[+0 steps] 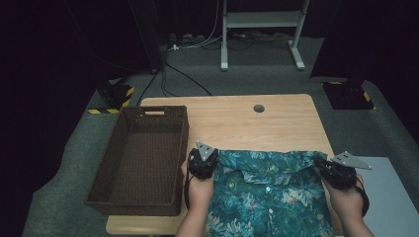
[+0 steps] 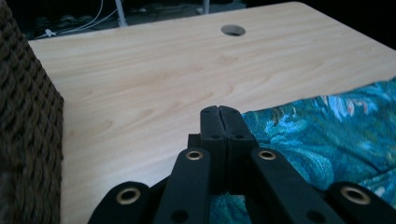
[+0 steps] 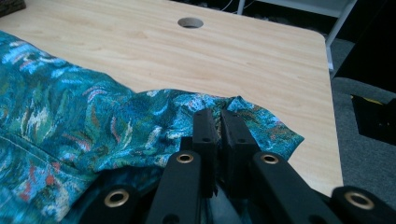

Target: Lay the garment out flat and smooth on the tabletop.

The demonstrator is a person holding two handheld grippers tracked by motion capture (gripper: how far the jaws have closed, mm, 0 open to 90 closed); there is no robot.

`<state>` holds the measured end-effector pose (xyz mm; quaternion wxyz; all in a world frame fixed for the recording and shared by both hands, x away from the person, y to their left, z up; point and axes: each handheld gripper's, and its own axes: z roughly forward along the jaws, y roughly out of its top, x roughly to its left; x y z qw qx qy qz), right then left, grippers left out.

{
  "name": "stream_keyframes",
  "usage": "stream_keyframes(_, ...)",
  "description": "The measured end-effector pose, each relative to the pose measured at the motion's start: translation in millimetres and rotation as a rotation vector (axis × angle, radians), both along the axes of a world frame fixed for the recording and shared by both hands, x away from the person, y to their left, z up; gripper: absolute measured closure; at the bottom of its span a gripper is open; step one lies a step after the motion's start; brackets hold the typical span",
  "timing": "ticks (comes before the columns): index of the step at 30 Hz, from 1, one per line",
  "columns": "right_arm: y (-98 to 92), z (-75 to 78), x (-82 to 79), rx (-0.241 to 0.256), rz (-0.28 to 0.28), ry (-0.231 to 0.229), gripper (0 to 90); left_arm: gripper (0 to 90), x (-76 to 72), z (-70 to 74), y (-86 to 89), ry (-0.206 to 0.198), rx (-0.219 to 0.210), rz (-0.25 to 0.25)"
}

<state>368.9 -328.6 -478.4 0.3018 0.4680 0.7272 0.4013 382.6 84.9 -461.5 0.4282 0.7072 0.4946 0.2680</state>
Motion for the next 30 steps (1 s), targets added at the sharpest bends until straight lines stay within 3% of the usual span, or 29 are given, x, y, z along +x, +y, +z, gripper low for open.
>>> stream_keyframes(8,7.0,4.1,27.9,0.014,-0.015,-0.002,85.8,89.0,35.2,-0.9,-1.0,-0.003,-0.007,0.029)
stream_keyframes(15,5.3,5.2,50.9,0.015,-0.036,0.014,85.8,89.0,54.5,-6.2,5.1,0.010,-0.027,0.060)
stream_keyframes(18,5.3,5.6,60.3,0.008,-0.039,0.019,85.7,89.0,63.5,-10.1,4.8,0.023,-0.017,0.066)
stream_keyframes(21,6.8,2.0,71.8,-0.006,-0.042,0.041,85.7,88.8,73.5,-16.6,2.9,0.047,-0.018,0.069)
stream_keyframes(26,9.1,-11.4,90.6,-0.047,-0.051,0.089,85.4,85.7,87.2,-26.2,-3.7,0.082,0.027,0.069)
stream_keyframes(30,7.8,-23.3,99.3,-0.054,-0.074,0.131,80.6,75.9,91.7,-33.2,-2.6,0.110,0.028,0.081)
